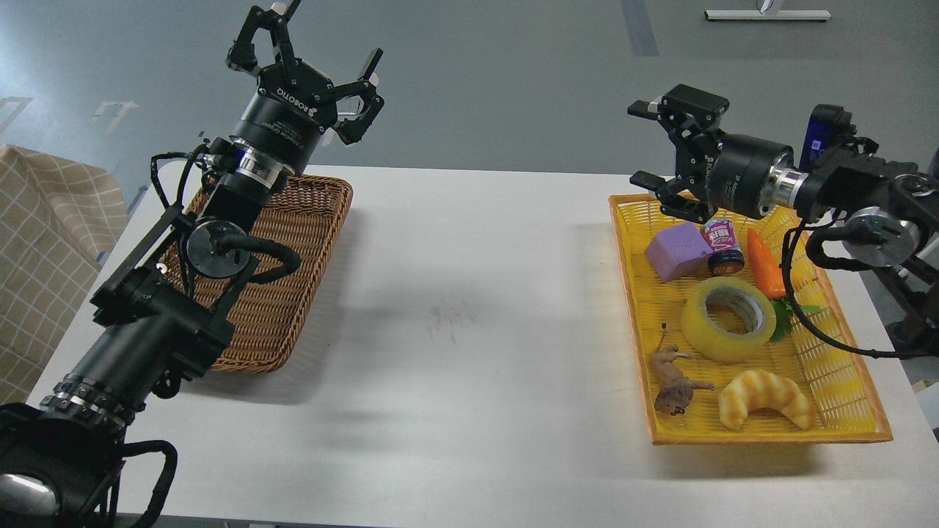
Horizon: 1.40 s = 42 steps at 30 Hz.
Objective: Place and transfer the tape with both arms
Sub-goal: 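Move the right gripper down into the yellow basket toward the tape roll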
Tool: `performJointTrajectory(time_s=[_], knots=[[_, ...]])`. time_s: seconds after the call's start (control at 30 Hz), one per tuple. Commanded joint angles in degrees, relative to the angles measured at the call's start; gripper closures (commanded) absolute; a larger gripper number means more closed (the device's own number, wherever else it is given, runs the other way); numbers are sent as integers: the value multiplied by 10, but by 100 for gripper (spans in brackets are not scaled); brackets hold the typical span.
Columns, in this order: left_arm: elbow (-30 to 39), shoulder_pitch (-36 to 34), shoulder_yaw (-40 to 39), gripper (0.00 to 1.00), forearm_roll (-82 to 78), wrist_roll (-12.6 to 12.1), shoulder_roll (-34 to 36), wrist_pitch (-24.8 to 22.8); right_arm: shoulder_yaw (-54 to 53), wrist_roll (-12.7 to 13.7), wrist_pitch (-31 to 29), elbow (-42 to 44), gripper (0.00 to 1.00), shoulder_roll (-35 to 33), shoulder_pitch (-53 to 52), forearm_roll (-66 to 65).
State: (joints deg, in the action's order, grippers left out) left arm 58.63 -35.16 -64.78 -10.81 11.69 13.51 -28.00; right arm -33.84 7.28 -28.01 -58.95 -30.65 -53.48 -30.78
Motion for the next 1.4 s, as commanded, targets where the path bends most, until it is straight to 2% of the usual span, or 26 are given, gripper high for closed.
performJointTrajectory(time_s=[0.0, 0.3, 0.4, 0.47, 0.53, 0.67, 0.8, 1.1, 1.37], knots=[[1, -1, 0, 2, 0, 0, 1, 0, 61, 0, 0, -27, 0, -41, -31, -50], [3, 0, 0, 2, 0, 0, 3, 0, 79, 2, 0, -111, 0, -114, -43, -233], [3, 0, 0, 2, 0, 0, 2, 0, 80, 13, 0, -137, 0, -143, -35, -295], [3, 0, 0, 2, 0, 0, 1, 0, 80, 37, 0, -168, 0, -171, -16, -329], [3, 0, 0, 2, 0, 0, 0, 0, 80, 46, 0, -184, 0, -190, -1, -336], [3, 0, 0, 2, -1, 0, 0, 0, 80, 48, 0, -186, 0, -217, 22, -336], [3, 0, 0, 2, -1, 0, 1, 0, 80, 48, 0, -187, 0, -226, 35, -353], [3, 0, 0, 2, 0, 0, 2, 0, 80, 46, 0, -185, 2, -222, 63, -479], [3, 0, 0, 2, 0, 0, 3, 0, 79, 45, 0, -166, 4, -204, 94, -497]])
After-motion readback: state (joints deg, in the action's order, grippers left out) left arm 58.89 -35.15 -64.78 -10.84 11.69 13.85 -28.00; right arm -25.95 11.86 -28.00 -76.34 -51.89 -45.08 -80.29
